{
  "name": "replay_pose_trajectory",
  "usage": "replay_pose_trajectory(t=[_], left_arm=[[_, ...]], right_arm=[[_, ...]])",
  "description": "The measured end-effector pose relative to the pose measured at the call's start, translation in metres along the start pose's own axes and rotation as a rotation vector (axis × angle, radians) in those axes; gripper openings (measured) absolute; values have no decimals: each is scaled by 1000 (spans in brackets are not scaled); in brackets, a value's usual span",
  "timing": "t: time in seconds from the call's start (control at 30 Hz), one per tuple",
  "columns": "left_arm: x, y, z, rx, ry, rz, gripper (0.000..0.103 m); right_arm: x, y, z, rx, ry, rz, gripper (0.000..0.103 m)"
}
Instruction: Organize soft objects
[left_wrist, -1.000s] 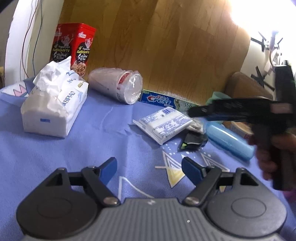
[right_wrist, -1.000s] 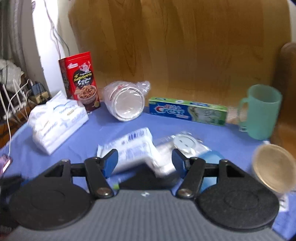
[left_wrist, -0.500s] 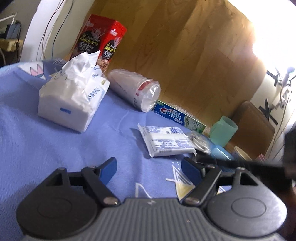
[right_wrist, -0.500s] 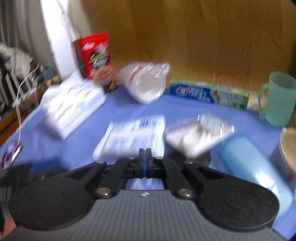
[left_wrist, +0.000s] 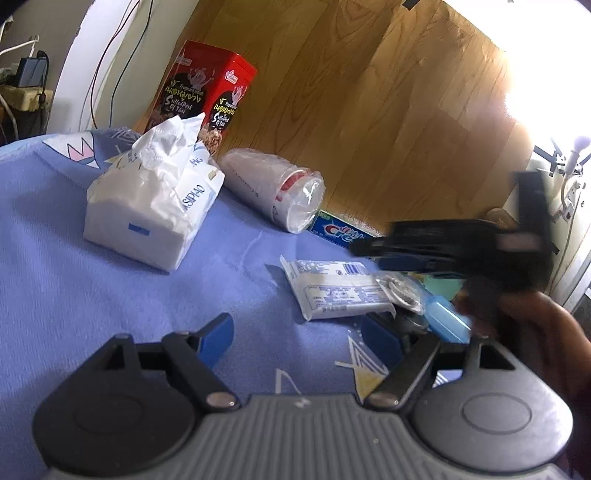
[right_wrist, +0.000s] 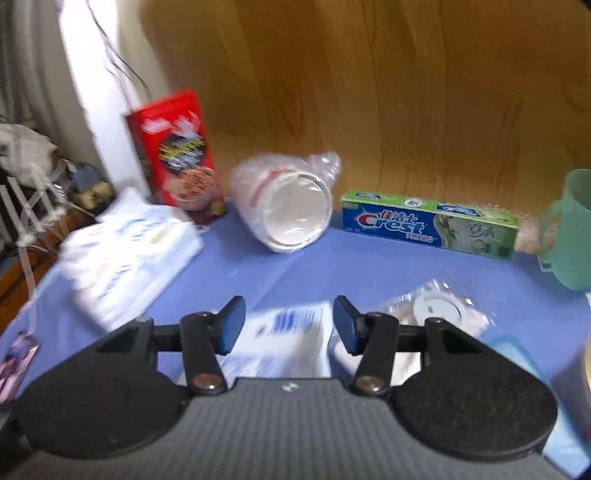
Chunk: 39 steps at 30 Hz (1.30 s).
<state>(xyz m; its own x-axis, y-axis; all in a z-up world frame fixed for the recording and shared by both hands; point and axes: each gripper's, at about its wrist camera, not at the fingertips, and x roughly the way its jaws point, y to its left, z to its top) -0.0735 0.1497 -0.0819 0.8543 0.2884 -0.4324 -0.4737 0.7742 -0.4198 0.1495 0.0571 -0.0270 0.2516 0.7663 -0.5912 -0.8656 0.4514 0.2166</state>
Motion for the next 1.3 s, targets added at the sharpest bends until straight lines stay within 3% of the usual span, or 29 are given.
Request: replay_pose_trajectory(t=[0.13,0.27,0.47,0.77,0.9,1.07,1.17,1.3], left_arm=[[-2,2,0,-5,-12,-2,78],[-5,5,1,-25,-32,-3,78],[-9,12,3,-82,-59,18,79],[-1,9,4,-67,6,7,83],[-1,17,5,-108,48,-24,84],[-20,6,5,-77,89,-72,84],[-27,-12,6,-16,103,-85,84],[-22,-18,7,-31,157,-69,84]], right_arm=[[38,-5,4,52,106,19,55],[34,1,-5,48,136,86,52],[-5,3,-41,22,126,120,48],[-75,13,-106,43,114,261,49],[-99,22,-125,9,57,219,70],[-104,38,-131,-155,25,156,77],[-97,39,-121,-181,4,169,88],[-82,48,-113,-206,12,204,91]])
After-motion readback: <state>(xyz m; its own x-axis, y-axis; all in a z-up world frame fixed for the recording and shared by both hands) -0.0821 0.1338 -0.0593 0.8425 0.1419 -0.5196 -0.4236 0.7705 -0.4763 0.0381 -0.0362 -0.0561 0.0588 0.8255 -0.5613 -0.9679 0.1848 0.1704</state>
